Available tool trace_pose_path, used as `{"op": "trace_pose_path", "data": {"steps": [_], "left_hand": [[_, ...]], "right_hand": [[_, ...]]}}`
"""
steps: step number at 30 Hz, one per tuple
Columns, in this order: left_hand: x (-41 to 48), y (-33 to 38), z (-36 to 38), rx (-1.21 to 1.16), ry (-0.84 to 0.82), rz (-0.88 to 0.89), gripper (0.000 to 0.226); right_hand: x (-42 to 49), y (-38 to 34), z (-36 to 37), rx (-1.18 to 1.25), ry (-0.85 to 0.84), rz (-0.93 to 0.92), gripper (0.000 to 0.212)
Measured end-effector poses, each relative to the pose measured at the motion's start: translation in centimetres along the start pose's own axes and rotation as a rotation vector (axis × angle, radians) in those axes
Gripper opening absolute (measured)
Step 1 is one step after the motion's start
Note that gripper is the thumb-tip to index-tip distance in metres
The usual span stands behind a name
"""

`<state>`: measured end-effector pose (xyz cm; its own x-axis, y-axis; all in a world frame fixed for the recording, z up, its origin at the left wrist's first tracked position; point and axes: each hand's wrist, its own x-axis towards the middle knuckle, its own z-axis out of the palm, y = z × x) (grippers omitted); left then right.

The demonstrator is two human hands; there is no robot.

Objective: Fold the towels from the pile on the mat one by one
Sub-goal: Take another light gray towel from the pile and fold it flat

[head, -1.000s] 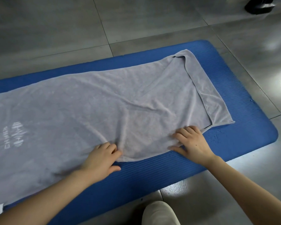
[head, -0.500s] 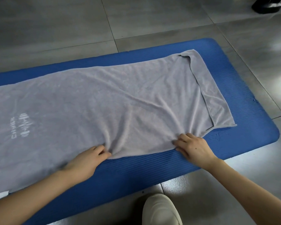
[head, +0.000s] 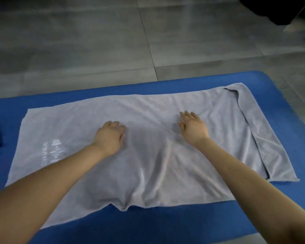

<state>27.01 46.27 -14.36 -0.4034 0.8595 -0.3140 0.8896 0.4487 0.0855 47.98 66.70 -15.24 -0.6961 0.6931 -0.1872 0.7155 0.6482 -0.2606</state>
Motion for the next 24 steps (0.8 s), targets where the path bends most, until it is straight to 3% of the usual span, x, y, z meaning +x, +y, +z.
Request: {"op": "trace_pose_path", "data": {"steps": [7, 13, 16, 20, 22, 24], "left_hand": [[3.4, -0.1, 4.6, -0.047, -0.027, -0.273, 0.054], [3.5, -2.2, 4.8, -0.03, -0.045, -0.205, 0.08], [1.8, -3.5, 2.9, 0.075, -0.075, -0.133, 0.087], [-3.3, -8.1, -0.9, 0.061, -0.046, -0.038, 0.076], [-6.7, -11.3, -1.0, 0.076, -0.002, -0.022, 0.058], [-10.1, -14.0, -1.2, 0.01, -0.025, -0.1, 0.054]], "right_hand": [[10.1, 1.8, 1.5, -0.178, -0.182, 0.087, 0.055], [11.9, 2.5, 2.4, -0.267, -0.128, 0.076, 0.06], [10.5, 0.7, 2.3, -0.283, -0.012, 0.048, 0.066], [8.6, -6.9, 2.1, -0.224, 0.002, -0.147, 0.085], [7.7, -12.0, 2.9, -0.191, -0.056, -0.297, 0.088], [6.7, -17.0, 3.6, -0.154, -0.116, -0.419, 0.083]]}}
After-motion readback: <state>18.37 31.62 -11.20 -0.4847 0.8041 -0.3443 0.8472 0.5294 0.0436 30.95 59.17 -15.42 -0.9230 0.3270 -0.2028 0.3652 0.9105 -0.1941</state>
